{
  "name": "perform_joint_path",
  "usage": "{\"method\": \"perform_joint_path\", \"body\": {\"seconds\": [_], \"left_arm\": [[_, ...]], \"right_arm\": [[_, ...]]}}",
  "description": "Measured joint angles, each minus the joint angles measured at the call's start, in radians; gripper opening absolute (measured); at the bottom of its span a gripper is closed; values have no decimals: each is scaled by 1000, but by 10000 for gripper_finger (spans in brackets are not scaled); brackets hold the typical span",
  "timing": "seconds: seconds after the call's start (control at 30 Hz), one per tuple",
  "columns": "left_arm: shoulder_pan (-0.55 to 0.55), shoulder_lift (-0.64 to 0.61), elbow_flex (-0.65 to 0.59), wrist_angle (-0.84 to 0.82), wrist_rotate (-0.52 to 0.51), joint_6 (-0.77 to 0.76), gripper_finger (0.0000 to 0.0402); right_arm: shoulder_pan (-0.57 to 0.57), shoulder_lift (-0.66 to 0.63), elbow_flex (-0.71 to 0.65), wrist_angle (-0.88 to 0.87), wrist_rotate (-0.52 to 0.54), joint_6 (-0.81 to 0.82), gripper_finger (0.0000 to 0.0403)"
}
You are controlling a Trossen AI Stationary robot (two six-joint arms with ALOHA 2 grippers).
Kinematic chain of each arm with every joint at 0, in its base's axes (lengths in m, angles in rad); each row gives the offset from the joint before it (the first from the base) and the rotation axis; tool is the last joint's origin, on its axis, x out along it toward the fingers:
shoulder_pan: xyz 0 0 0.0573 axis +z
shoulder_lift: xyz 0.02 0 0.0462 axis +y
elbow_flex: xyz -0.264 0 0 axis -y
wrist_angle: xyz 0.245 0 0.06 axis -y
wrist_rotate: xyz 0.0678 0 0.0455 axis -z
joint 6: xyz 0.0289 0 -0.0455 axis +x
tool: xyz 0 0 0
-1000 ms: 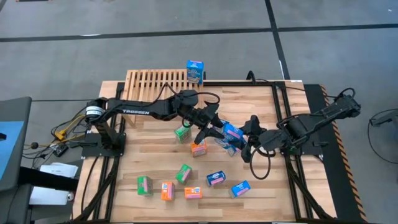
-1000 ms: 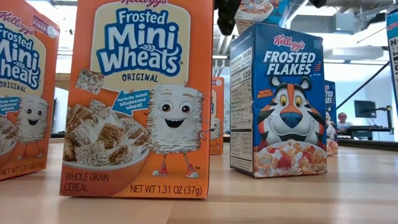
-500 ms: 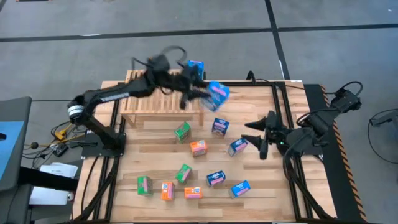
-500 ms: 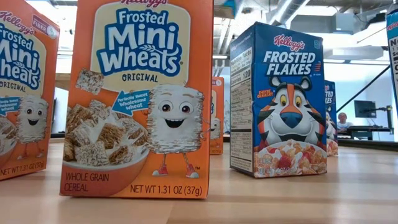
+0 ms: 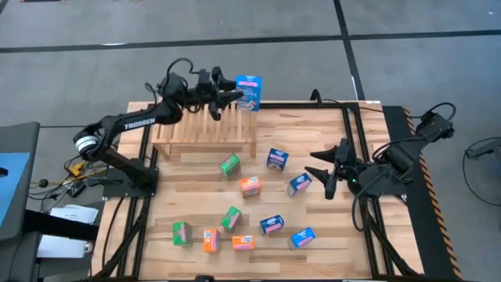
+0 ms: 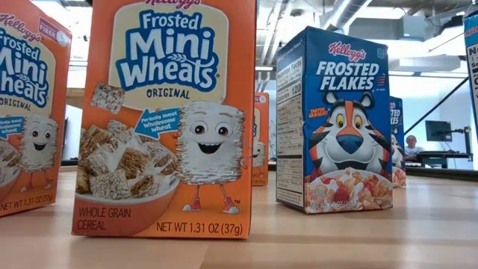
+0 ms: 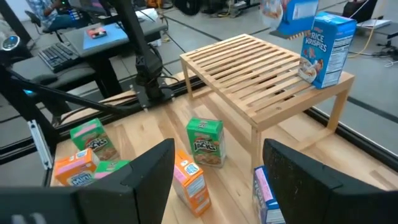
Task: Stack cereal on shelf
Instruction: Put the top light blue cereal box on the shelf aligned with the other light blue cereal box
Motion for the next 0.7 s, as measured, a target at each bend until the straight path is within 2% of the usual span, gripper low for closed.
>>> {"method": "perform_joint_path", "body": {"seconds": [0.2,0.33,0.4,0.5,0.7], "left_arm": [[7,1,-151,188,-89,4,173],[6,2,-165,150,-99,93,173],[10,6,-165,128,-96,125,173],[36,27,-167,125,-37,97,173],[65,125,-166,259,-1,22,173]], "right_arm": [[-24,4,0,-1,-2,8,270],[-39,3,0,-1,-4,8,270],[-49,3,0,-6,-7,8,270],[-56,3,0,-11,-7,8,270],[-69,3,0,-18,-11,8,270]]}}
